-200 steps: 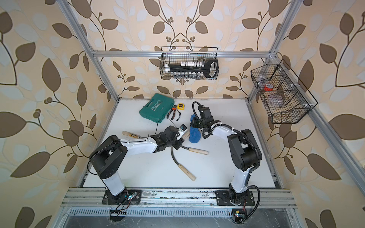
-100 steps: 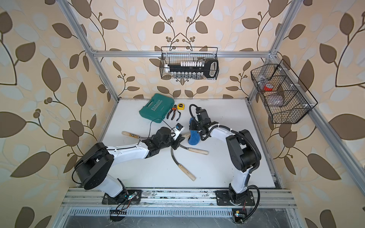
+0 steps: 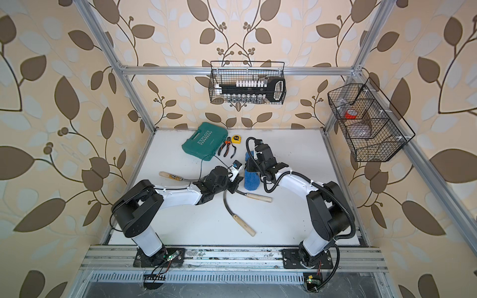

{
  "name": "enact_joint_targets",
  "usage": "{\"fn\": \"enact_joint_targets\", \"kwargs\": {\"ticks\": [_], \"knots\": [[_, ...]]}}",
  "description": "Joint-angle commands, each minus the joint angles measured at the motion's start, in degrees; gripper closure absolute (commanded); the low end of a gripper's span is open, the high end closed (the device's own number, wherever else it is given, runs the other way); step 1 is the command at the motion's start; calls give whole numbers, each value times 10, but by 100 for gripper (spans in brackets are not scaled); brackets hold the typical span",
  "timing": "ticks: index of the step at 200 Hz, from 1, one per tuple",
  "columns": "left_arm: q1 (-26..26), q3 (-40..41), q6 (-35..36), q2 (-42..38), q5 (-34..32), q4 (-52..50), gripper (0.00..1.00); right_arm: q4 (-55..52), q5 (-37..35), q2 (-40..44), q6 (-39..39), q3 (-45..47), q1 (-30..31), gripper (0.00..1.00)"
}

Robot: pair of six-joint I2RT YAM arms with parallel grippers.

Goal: Wipe small sickles with rags
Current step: Wipe the small sickle.

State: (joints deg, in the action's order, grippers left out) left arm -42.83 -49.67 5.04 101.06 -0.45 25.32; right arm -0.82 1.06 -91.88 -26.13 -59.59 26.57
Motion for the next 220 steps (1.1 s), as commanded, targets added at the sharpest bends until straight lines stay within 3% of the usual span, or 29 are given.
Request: {"fn": "enact_joint_targets", "kwargs": {"ticks": [1, 38, 66, 105, 148, 220], "knots": [[-4, -44, 20, 46, -20, 28, 100, -24, -38, 41, -17, 15, -9, 100], [-2, -71, 15, 58, -9, -16, 100, -50, -73, 105, -40, 61, -38, 100], [-2, -93, -28, 75, -1, -77, 100, -68, -101, 175, -48, 99, -64, 100], [-2, -81, -54, 95, -16, -77, 100, -85, -125, 260, -49, 147, -72, 100], [-3, -38, -50, 93, -22, -22, 100, -81, -110, 291, -52, 170, -73, 100], [-3, 0, -42, 83, -14, 23, 68, -86, -102, 310, -55, 180, -72, 100]]}}
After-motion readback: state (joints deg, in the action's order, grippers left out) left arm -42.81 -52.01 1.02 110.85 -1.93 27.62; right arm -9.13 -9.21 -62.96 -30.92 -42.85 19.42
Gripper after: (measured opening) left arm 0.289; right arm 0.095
